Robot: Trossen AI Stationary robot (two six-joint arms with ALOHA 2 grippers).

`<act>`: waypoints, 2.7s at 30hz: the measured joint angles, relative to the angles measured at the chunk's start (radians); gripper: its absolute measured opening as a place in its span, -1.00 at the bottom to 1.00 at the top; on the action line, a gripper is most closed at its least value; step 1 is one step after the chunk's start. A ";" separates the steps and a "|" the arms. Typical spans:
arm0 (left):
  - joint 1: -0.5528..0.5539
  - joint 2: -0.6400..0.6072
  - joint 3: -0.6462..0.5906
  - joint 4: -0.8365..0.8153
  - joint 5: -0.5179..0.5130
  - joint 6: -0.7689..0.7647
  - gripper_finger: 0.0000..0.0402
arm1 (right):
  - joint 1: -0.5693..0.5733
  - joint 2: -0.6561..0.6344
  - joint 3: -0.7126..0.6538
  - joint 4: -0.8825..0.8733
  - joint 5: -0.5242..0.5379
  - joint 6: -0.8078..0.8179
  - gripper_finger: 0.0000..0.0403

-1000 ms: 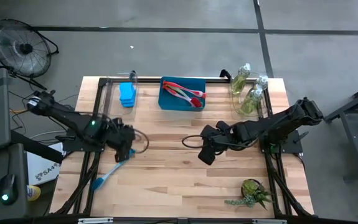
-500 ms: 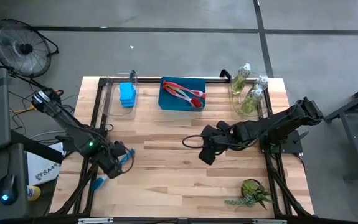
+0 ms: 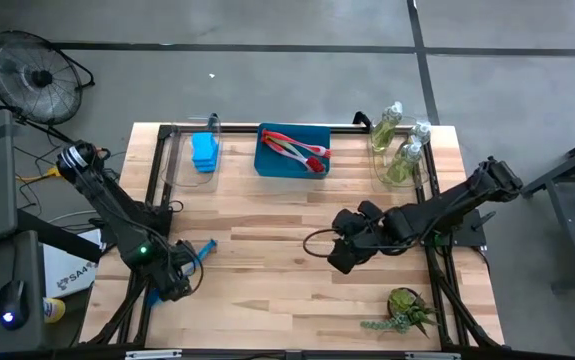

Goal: Pick & Place Kitchen Sink Supplies
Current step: Put the blue dish brush into the blue bin

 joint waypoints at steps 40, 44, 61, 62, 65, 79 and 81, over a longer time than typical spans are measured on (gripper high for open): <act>-0.002 0.239 0.000 0.127 0.201 -0.092 -0.68 | 0.149 0.000 0.000 0.028 0.105 0.198 -0.04; -0.002 0.239 0.000 0.131 0.181 -0.099 -0.70 | 0.149 0.000 0.000 0.039 0.105 0.198 -0.04; 0.039 0.222 0.064 0.155 -0.153 -0.130 -0.70 | 0.146 0.000 0.000 0.056 0.128 0.166 -0.04; 0.052 0.222 0.073 0.158 -0.180 -0.121 -0.70 | 0.146 0.000 0.000 0.060 0.134 0.166 -0.04; 0.097 0.222 0.097 0.188 -0.275 -0.080 -0.70 | 0.146 0.000 0.000 0.079 0.161 0.164 -0.04; 0.402 0.221 0.209 0.684 -0.567 0.577 -0.70 | 0.146 -0.001 0.000 0.315 0.223 -0.039 -0.04; 0.450 0.221 0.232 0.776 -0.546 0.726 -0.70 | 0.146 0.000 0.000 0.344 0.223 -0.059 -0.04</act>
